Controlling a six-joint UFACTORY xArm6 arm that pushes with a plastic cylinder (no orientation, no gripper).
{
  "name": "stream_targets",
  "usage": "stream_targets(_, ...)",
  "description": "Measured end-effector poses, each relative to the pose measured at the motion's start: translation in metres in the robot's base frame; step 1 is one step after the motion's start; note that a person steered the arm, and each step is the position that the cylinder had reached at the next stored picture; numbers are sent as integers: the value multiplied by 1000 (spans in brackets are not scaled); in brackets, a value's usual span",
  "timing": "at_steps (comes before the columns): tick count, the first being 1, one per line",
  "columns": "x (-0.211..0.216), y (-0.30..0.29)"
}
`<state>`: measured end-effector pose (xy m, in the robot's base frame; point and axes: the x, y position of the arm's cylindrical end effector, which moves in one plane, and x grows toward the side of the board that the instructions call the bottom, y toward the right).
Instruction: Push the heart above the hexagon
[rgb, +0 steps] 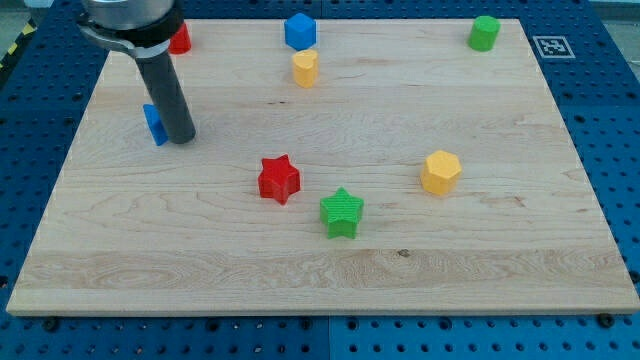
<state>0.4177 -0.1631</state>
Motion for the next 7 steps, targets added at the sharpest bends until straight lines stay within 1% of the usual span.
stream_targets(1,0,30)
stream_targets(3,8,124)
stream_targets(5,8,128)
stream_targets(7,22,173)
